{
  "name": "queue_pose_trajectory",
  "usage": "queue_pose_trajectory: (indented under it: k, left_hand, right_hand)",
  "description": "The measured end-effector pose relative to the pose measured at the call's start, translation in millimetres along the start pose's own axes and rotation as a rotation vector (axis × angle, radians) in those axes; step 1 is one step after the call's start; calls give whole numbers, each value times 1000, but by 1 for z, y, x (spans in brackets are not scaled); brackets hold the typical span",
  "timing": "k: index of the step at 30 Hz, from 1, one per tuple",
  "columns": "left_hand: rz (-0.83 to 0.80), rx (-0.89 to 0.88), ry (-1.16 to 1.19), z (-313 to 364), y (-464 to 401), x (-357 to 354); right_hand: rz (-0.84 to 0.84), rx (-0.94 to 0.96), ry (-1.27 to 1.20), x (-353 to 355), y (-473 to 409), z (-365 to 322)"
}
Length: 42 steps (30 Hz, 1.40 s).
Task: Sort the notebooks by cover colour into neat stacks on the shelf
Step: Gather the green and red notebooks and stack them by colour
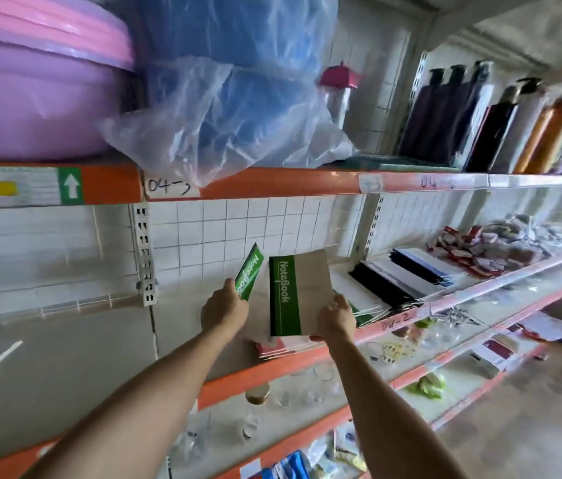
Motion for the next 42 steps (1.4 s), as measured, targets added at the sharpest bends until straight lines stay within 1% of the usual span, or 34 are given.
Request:
queue_pose_trajectory:
  k: [3, 5, 8, 12, 15, 20, 23, 27, 32, 35, 38, 42]
  left_hand:
    - [-16, 6, -10, 34, -16, -26]
    - [-26, 17, -20, 54, -27, -40]
    - [-17, 31, -29, 85, -43, -58]
    - [-9, 91, -107, 117, -52, -76]
    - [10, 143, -152, 126, -59, -82]
    - [107, 323, -136, 111, -62, -76]
    - [133, 338, -118, 111, -64, -75]
    - [163, 318, -104, 112, -74, -69]
    - [189, 214, -73, 132, -92, -69]
    - [159, 210, 16, 147, -97, -85]
    - [79, 223, 65, 159, -99, -109]
    - [-28, 250, 28, 172, -95, -142]
  right_hand:
    - [-18, -15, -5, 28, -37, 3]
    - [-2, 20, 18, 50, -61, -4]
    - [39, 58, 83, 84, -101, -15]
    - [10, 36, 182, 108, -153, -15]
    - [-32, 112, 354, 107, -184, -26]
    - [-111, 167, 615, 93, -205, -33]
    - [-106, 178, 705, 83, -217, -31]
    - [-96, 141, 866, 70, -228, -19]
    - [-117, 107, 903, 67, -232, -18]
    - [-127, 106, 900, 70, -234, -17]
    - [-113, 149, 906, 72, -235, -20]
    - [-139, 203, 830, 72, -234, -30]
Point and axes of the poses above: each hand's wrist, its own y-axis away from the middle knuckle, its own x-axis out of the back of the hand, z = x × y, the point moved 9 cm from there along -y, towards the middle knuckle, and after that the axes turned 13 degrees about -x, right-handed, at the moved point
